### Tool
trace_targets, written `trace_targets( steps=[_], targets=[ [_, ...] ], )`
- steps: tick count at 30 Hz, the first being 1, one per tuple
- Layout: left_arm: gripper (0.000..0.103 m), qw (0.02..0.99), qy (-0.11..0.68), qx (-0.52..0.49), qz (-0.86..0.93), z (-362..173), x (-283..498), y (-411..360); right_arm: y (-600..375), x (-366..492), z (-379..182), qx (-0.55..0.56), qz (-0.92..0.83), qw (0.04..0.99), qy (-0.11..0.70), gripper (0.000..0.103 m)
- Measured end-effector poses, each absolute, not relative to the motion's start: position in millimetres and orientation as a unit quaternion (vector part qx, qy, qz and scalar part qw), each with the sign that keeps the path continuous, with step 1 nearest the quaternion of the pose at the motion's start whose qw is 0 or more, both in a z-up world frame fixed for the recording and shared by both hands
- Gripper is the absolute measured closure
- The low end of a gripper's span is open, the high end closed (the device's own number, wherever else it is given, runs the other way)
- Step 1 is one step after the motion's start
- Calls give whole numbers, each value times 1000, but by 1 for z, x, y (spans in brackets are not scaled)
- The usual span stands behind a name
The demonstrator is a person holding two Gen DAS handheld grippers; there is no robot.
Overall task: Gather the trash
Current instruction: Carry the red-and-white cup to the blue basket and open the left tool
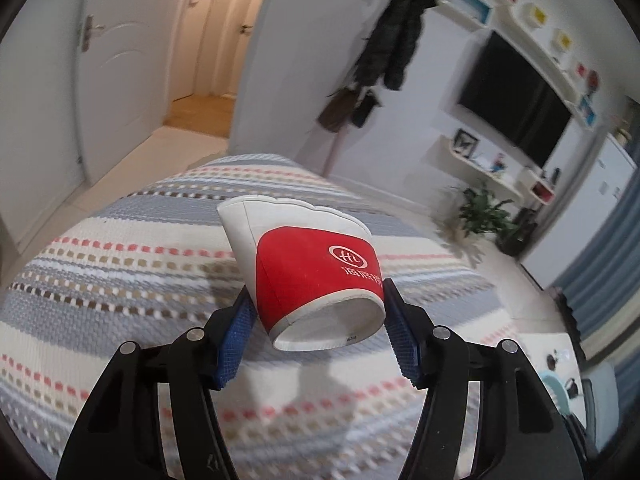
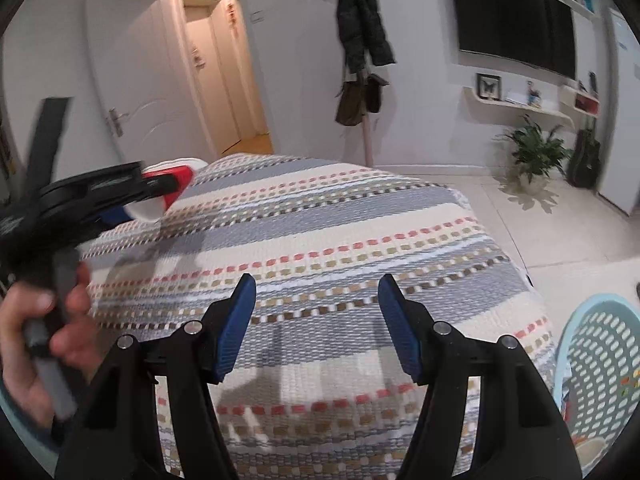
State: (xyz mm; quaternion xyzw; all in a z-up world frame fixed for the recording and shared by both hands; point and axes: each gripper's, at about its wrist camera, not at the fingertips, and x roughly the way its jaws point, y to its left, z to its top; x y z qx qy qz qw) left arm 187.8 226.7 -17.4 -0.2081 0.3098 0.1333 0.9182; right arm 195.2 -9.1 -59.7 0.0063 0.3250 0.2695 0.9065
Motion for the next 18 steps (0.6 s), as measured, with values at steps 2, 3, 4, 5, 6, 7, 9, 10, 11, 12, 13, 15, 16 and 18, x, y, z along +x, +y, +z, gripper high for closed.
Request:
trace_targets(
  steps=[2, 3, 4, 5, 6, 7, 9, 10, 11, 12, 13, 15, 16, 18],
  targets=[
    [44, 924, 303, -201, 118, -12, 179, 212, -20, 198, -58, 25, 261, 908, 327, 43],
    [44, 927, 300, -197, 108, -9, 176, 202, -25, 199, -57, 31, 257, 907, 332, 43],
    [44, 930, 298, -193, 98, -7, 173, 192, -31, 199, -56, 30, 250, 908, 334, 48],
    [44, 931, 300, -188, 91, -8, 173, 183, -35, 198, -54, 27, 246, 910, 334, 56],
    [44, 932, 304, -179, 80, -8, 173, 170, -43, 197, -52, 26, 241, 912, 332, 57],
    [44, 934, 305, -173, 68, -7, 173, 157, -53, 197, -49, 29, 231, 915, 330, 60],
    [44, 937, 304, -167, 49, -6, 176, 135, -75, 197, -42, 43, 215, 919, 327, 62],
    [44, 938, 303, -164, 35, -5, 178, 121, -85, 197, -39, 50, 210, 921, 324, 62],
    [44, 939, 303, -164, 20, -4, 180, 108, -102, 197, -35, 60, 199, 924, 320, 63],
    [44, 938, 305, -164, 7, -5, 181, 97, -114, 197, -32, 65, 189, 927, 316, 64],
    [44, 937, 308, -162, -8, -6, 183, 85, -130, 196, -30, 69, 172, 931, 313, 66],
    [44, 937, 312, -153, -38, -7, 188, 53, -154, 196, -27, 73, 147, 936, 311, 67],
    [43, 936, 315, -145, -53, -8, 191, 35, -171, 195, -27, 77, 131, 938, 310, 67],
    [43, 935, 320, -134, -77, -12, 195, 6, -197, 193, -28, 84, 107, 941, 309, 67]
  ],
)
